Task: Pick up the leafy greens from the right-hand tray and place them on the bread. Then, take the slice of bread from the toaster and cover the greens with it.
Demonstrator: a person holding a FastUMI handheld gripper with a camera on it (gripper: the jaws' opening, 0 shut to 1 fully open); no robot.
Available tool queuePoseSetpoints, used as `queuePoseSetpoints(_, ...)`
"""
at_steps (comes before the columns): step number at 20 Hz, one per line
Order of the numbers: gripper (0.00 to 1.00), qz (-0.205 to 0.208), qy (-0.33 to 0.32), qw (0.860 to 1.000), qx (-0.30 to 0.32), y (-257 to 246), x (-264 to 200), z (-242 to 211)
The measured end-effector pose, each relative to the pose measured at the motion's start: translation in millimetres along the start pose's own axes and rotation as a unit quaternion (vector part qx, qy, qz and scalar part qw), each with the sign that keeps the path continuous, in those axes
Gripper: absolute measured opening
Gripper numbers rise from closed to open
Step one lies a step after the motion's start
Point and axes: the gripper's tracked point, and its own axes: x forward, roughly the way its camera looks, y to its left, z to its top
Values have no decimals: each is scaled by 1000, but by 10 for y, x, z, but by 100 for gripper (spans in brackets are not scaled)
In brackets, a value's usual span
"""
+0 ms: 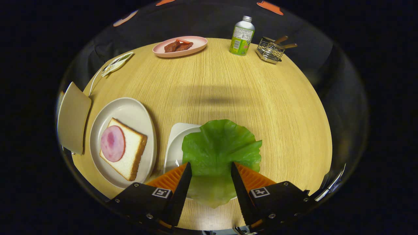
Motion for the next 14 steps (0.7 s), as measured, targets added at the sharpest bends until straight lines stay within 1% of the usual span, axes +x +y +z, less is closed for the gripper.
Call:
queuePoseSetpoints(1,72,4,8,1000,7,8,16,-12)
queuePoseSetpoints(4,63,15,11,999,33,20,32,-6)
queuePoseSetpoints(6,61,10,10,998,67,-27,40,8)
queuePoseSetpoints(7,58,6,7,996,84,-50,46,9)
queuePoseSetpoints(10,37,-4,-1,995,103,-109,49,12)
queuePoseSetpoints(11,32,-6,-2,994,107,-118,53,13)
queuePoseSetpoints(12,19,-7,-4,994,109,-132,58,20)
queuePoseSetpoints(13,14,-7,-7,994,110,-148,59,25)
queuePoseSetpoints(14,6,-7,-10,994,109,-153,57,36)
